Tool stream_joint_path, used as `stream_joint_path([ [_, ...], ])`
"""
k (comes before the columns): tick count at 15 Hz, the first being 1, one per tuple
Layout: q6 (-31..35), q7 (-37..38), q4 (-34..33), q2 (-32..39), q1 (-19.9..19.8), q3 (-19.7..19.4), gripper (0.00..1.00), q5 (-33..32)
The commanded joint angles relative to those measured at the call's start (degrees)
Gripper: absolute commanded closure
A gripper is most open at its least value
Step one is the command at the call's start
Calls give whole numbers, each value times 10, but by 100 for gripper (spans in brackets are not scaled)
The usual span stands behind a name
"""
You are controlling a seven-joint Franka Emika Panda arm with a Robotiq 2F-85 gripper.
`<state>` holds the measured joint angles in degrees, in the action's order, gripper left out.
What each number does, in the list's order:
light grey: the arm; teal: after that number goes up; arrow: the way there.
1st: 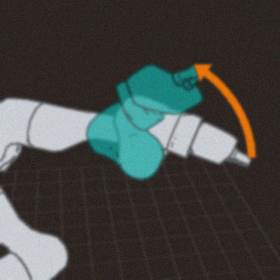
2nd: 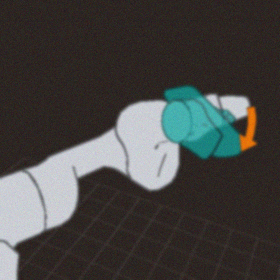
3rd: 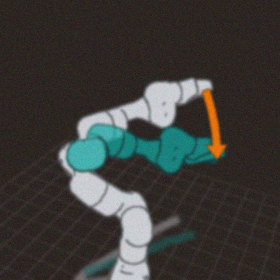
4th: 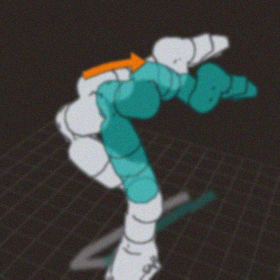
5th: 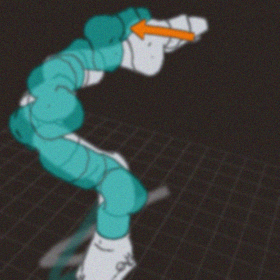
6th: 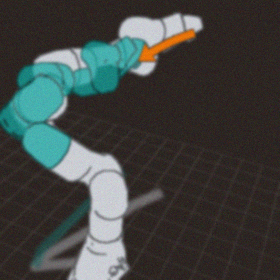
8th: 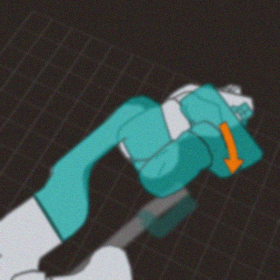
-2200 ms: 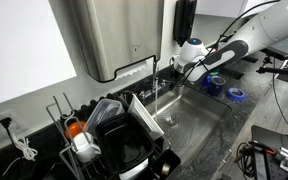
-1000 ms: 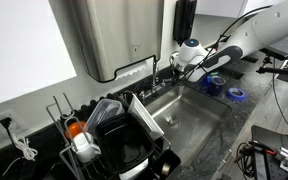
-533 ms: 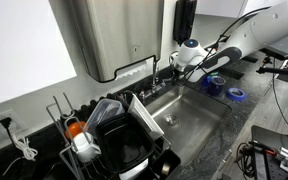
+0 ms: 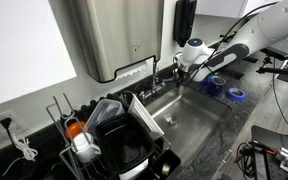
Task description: Close the tap of the sink on the right.
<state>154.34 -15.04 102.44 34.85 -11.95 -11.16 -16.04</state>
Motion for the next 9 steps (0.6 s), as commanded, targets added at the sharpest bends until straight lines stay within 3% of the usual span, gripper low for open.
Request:
stream_joint_path([
  [1, -42, -18, 137, -110, -4, 11, 0, 3],
  [5, -116, 48, 250, -225, 27, -5, 0, -7],
  [9, -196, 124, 326, -341, 40, 10, 0, 23],
])
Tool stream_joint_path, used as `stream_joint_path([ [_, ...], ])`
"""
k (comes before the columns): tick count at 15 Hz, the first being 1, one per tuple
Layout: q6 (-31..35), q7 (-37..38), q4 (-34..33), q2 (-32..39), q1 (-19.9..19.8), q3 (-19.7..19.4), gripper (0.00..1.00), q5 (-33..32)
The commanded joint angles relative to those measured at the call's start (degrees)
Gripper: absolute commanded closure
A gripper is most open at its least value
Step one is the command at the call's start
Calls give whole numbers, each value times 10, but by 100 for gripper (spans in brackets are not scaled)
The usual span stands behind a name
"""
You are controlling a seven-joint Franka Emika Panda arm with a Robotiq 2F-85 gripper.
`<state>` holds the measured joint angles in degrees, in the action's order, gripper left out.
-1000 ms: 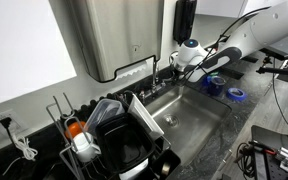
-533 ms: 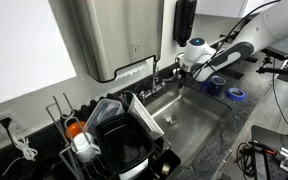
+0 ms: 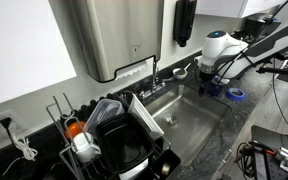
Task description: Close the tap of the sink on the right.
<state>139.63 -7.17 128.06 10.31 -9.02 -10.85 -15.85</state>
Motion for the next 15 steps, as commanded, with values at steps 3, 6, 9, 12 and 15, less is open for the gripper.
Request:
stream_joint_path([
  [3, -70, 53, 51, -87, 9, 13, 0, 37],
  [6, -77, 56, 59, -109, 11, 16, 0, 40],
  [9, -76, 56, 58, -96, 10, 15, 0, 40],
  [12, -76, 56, 57, -95, 10, 15, 0, 40],
  [15, -76, 56, 57, -95, 10, 15, 0, 40],
])
